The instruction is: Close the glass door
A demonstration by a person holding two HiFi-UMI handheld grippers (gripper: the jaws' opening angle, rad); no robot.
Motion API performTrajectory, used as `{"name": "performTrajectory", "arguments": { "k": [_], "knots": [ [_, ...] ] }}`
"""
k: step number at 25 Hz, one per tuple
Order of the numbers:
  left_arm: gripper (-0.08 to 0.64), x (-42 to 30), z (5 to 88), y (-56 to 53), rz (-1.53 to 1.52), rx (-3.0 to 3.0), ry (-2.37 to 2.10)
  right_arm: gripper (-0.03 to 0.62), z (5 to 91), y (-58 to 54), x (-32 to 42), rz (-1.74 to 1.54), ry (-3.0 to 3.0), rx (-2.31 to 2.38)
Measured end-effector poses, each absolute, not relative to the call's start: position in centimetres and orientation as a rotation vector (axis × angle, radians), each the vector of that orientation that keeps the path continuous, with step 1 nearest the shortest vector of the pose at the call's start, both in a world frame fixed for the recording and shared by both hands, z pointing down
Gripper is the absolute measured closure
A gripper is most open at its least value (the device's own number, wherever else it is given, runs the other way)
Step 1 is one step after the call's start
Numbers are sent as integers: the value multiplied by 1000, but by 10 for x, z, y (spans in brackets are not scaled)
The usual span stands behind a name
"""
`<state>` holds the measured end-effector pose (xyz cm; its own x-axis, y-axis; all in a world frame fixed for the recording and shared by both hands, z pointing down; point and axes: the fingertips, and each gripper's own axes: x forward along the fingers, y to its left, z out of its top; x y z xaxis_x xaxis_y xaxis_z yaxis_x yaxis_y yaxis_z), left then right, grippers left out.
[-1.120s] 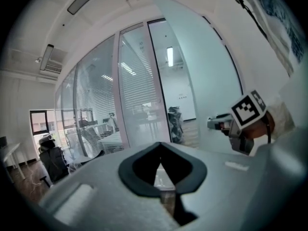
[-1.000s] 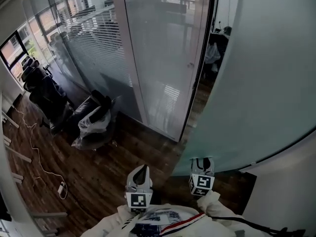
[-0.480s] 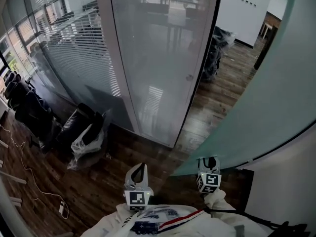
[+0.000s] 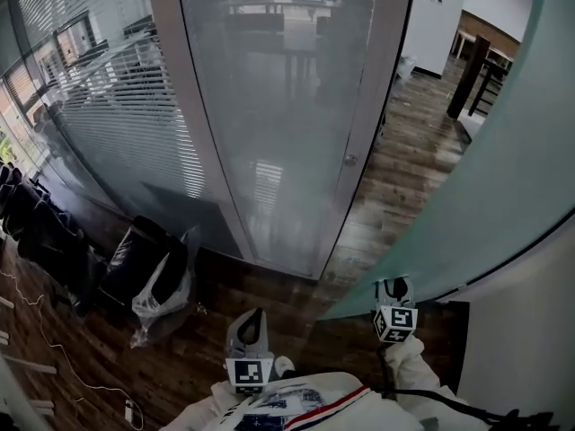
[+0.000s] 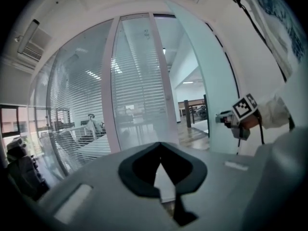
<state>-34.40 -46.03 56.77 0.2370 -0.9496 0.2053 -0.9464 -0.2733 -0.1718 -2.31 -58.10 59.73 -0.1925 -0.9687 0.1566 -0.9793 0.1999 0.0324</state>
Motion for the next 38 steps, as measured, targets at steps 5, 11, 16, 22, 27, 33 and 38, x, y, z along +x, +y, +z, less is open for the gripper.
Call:
{"name": "performTrajectory", "arguments": {
  "k": [5,11,16,22,27,33,38],
  "knots": [
    [557,-348,577,-479,-394,-2528,1823,454,598,-606,-26,124,-2278,1953],
    [557,-327,575,-509,-417,-2605,1733,454,587,-641,-24,121,-2245,1984],
    [557,-319,580,-540,-433,-2663,1679,454,592,-661,-25,138,-2215,2018],
    [557,-314,570,-602,-441,-2639,1583,454,597,-686,-28,119,-2190,2060],
    [557,-303,562,-637,-463,-2635,1564,454,598,-699,-27,123,-2193,2067],
    [557,-285,560,-664,-477,-2675,1543,454,600,-713,-30,122,-2166,2075],
    [557,-264,550,-689,-475,-2680,1514,454,597,-726,-30,117,-2155,2089]
  ]
}}
